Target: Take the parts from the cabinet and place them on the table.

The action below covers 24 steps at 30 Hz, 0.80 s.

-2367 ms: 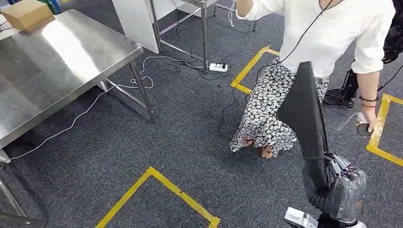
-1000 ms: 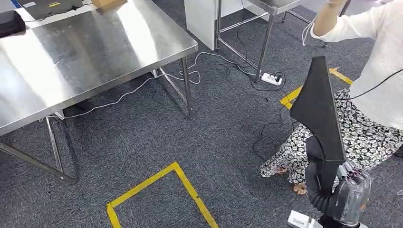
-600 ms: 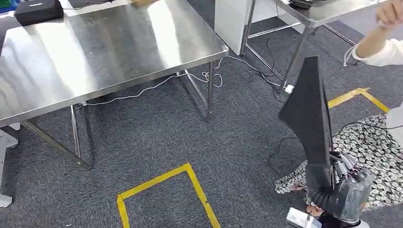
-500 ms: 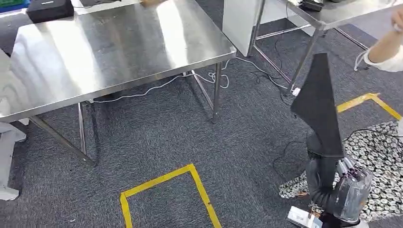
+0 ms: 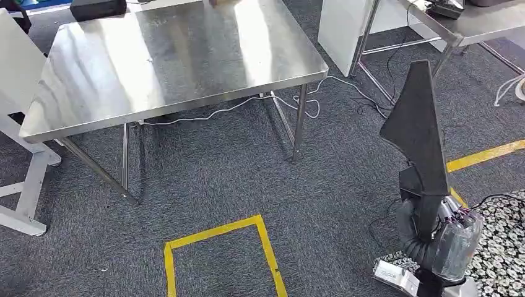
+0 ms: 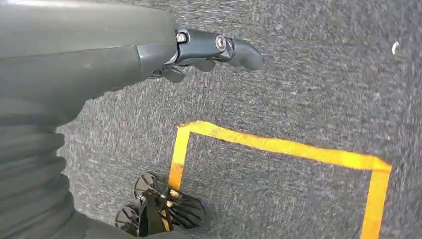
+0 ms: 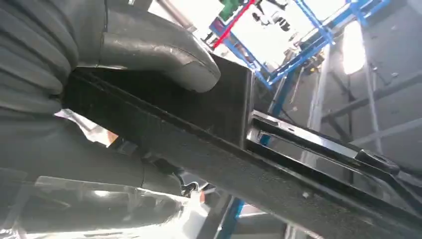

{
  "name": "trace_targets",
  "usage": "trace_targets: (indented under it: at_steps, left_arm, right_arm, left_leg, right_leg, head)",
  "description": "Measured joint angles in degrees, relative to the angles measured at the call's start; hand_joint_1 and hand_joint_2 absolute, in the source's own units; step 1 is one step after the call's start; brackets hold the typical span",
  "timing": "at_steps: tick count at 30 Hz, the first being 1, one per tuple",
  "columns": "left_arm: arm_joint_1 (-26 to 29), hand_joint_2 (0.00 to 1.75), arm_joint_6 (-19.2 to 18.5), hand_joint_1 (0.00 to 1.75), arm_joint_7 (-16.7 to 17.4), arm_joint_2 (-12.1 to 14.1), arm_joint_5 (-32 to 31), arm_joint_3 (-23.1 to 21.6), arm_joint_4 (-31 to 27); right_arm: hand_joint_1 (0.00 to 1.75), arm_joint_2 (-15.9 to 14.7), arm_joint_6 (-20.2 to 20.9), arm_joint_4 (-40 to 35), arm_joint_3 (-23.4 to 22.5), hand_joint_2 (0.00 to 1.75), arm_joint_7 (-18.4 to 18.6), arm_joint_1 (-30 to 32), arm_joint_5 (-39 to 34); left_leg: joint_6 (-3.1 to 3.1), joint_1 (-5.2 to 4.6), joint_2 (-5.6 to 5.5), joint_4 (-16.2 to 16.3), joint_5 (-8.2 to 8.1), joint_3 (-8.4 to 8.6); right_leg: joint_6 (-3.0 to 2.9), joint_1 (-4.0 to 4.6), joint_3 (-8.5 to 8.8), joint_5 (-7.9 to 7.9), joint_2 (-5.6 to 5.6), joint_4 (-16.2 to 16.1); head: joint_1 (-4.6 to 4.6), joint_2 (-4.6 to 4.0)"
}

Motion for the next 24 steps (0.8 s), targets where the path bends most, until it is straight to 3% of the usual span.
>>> trace_targets:
  at_steps: [1, 2, 3, 4, 5, 6, 7, 8, 9, 10, 12, 13, 14, 17, 18, 19, 20, 22, 24]
  left_arm:
    - [0.0, 1.75, 0.0, 0.0, 0.0, 0.0, 0.1, 0.0, 0.0]
    - [0.0, 1.75, 0.0, 0.0, 0.0, 0.2, 0.1, 0.1, -0.1]
    - [-0.2, 1.75, 0.0, 0.0, 0.0, 0.7, 0.1, 0.1, -0.2]
    - [-0.3, 1.75, 0.0, 0.0, -0.1, 0.6, 0.1, 0.1, -0.2]
    - [-0.3, 1.75, 0.0, 0.0, -0.1, 0.9, 0.1, 0.2, -0.3]
    - [-0.3, 1.75, 0.0, 0.0, -0.2, 1.2, 0.2, 0.3, -0.3]
    - [-0.2, 1.75, -0.2, 0.0, -0.3, 1.4, 0.2, 0.4, -0.3]
    - [0.0, 1.75, -0.2, 0.0, -0.4, 1.2, 0.2, 0.4, -0.3]
    - [-0.1, 1.75, -0.2, 0.0, -0.5, 1.0, 0.2, 0.4, -0.3]
    - [-0.3, 1.75, -0.3, 0.0, -0.6, 0.9, 0.2, 0.4, -0.3]
    - [-0.3, 1.75, -0.4, 0.0, -0.6, 0.4, 0.1, 0.4, -0.2]
    - [-0.3, 1.75, -0.3, 0.0, -0.6, 0.1, 0.1, 0.4, -0.2]
    - [-0.2, 1.75, 0.0, 0.0, -0.5, 0.0, -0.1, 0.4, -0.2]
    - [0.0, 1.75, 0.6, 0.0, -0.4, -0.1, -0.5, 0.5, -0.2]
    - [0.0, 1.75, 0.7, 0.0, -0.4, 0.2, -0.5, 0.5, -0.2]
    - [0.0, 1.75, 0.7, 0.0, -0.4, 0.0, -0.6, 0.5, -0.1]
    - [0.0, 1.75, 0.7, 0.0, -0.4, 0.0, -0.7, 0.5, -0.1]
    - [0.2, 1.75, 0.6, 0.0, -0.3, 0.1, -1.0, 0.5, -0.1]
    - [0.1, 1.75, 0.5, 0.0, -0.2, 0.0, -1.0, 0.5, -0.1]
  right_arm:
    - [1.75, 0.1, 0.1, 0.0, 0.0, 1.75, 0.1, -0.3, 0.5]
    - [1.75, 0.4, 0.2, 0.0, 0.0, 1.75, 0.5, -0.8, 1.2]
    - [1.75, 0.9, 0.4, 0.2, 0.0, 1.75, 0.8, -1.3, 1.9]
    - [1.75, 0.9, 0.4, 0.2, 0.0, 1.75, 0.9, -1.7, 2.5]
    - [1.75, 0.9, 0.4, 0.3, 0.0, 1.75, 1.2, -2.1, 3.1]
    - [1.75, 1.1, 0.5, 0.5, 0.0, 1.75, 1.3, -2.4, 3.4]
    - [1.75, 1.3, 0.6, 0.4, 0.0, 1.75, 1.4, -2.7, 3.7]
    - [1.75, 1.3, 0.6, 0.7, 0.1, 1.75, 1.6, -3.2, 3.7]
    - [1.75, 1.3, 0.6, 0.7, 0.1, 1.75, 1.6, -3.5, 3.8]
    - [1.75, 1.2, 0.6, 0.8, 0.1, 1.75, 1.6, -3.9, 3.8]
    - [1.75, 1.2, 0.6, 1.2, 0.0, 1.75, 1.6, -4.0, 3.8]
    - [1.75, 1.2, 0.6, 1.4, 0.1, 1.75, 1.5, -4.0, 3.3]
    - [1.75, 1.2, 0.6, 1.5, 0.2, 1.75, 1.1, -4.0, 2.4]
    - [1.75, 1.2, 0.6, 2.0, 0.3, 1.75, 0.1, -5.4, 0.6]
    - [1.75, 1.3, 0.7, 2.6, 0.3, 1.75, 0.1, -6.3, 0.2]
    - [1.75, 1.2, 1.1, 2.7, 0.3, 1.75, 0.1, -6.5, -0.1]
    - [1.75, 1.2, 1.4, 2.9, 0.4, 1.75, 0.3, -6.6, -0.4]
    - [1.75, 1.2, 1.8, 2.9, 0.4, 1.75, 0.5, -7.0, -1.1]
    - [1.75, 0.8, 1.9, 2.8, 0.3, 1.75, 0.6, -7.0, -1.4]
  left_leg:
    - [1.1, -0.47, 0.51, -5.0, 2.8, 2.39]
    - [3.17, -1.64, 2.8, -10.2, 4.92, 4.9]
    - [4.52, -2.26, 4.98, -10.8, 3.93, 5.42]
    - [4.35, -2.64, 4.8, -11.6, 3.89, 5.61]
    - [4.35, -2.92, 4.17, -11.7, 3.94, 5.63]
    - [4.41, -3.15, 3.61, -12.3, 3.99, 5.9]
    - [5.13, -3.1, 2.66, -14.2, 4.51, 7.26]
    - [4.61, -2.22, 2.01, -16.5, 5.7, 9.18]
    - [4.99, -2.01, 1.42, -17.5, 5.92, 9.82]
    - [5.09, -1.88, 0.88, -17.5, 6.12, 9.82]
    - [4.7, -1.62, -0.29, -17.5, 5.83, 9.83]
    - [4.31, -1.4, -0.99, -17.4, 5.66, 9.85]
    - [3.86, -1.13, -1.5, -17.2, 5.44, 9.89]
    - [1.18, 0.05, -2.46, -13.8, 3.25, 9.15]
    - [0.14, -0.25, -2.52, -12.3, 2.26, 8.35]
    - [-0.12, -0.22, -2.54, -11.0, 1.34, 7.76]
    - [-0.31, -0.09, -2.51, -11.0, 1.36, 7.73]
    - [-0.51, 0.41, -2.51, -11.0, 1.18, 7.78]
    - [-1.05, 0.49, -0.98, -8.9, -0.08, 7.28]
  right_leg:
    - [-0.05, 0.37, 0.51, -0.3, -0.46, -0.1]
    - [-0.31, 0.12, 0.89, -0.54, -0.87, -0.4]
    - [0.06, 0.76, 1.28, -0.77, -1.45, -0.6]
    - [0.2, 0.06, 1.41, -0.84, -1.79, -0.9]
    - [0.45, 0.21, 1.53, -0.8, -2.64, -1.1]
    - [0.63, -0.19, 1.91, -0.86, -3.25, -1.5]
    - [0.83, 0.52, 3.0, -0.75, -3.79, -2.7]
    - [0.78, 0.44, 2.81, -0.95, -1.84, -2.0]
    - [0.58, 0.35, 1.87, -1.96, 0.35, 0.3]
    - [0.42, 0.15, -0.33, -3.46, 1.48, 4.4]
    - [0.85, -0.49, -5.53, -5.92, 1.99, 12.4]
    - [1.51, -0.87, -7.34, -5.82, 1.99, 14.4]
    - [2.38, -1.25, -7.58, -4.61, 1.98, 13.4]
    - [6.11, -2.9, -3.21, 2.48, 1.98, 1.1]
    - [5.71, -2.44, -3.91, 1.85, 2.17, 2.0]
    - [3.83, -2.57, -3.51, 1.62, 2.39, 1.9]
    - [3.18, -2.46, -3.59, 1.44, 2.38, 2.0]
    - [2.69, -2.66, -3.45, 1.38, 2.41, 2.3]
    - [2.15, -2.48, -2.99, 1.25, 2.37, 2.1]
  head:
    - [-0.02, 0.0]
    - [0.02, 0.0]
    - [0.74, 0.0]
    - [0.59, 0.0]
    - [0.15, 0.0]
    - [0.11, 0.0]
    - [-0.13, 0.0]
    - [0.24, 0.0]
    - [0.2, 0.0]
    - [0.33, 0.0]
    - [0.48, 0.0]
    - [0.54, 0.0]
    - [0.5, 0.0]
    - [0.61, 0.0]
    - [0.94, 0.0]
    - [0.89, 0.0]
    - [0.54, 0.0]
    - [0.48, 0.0]
    - [0.24, 0.0]
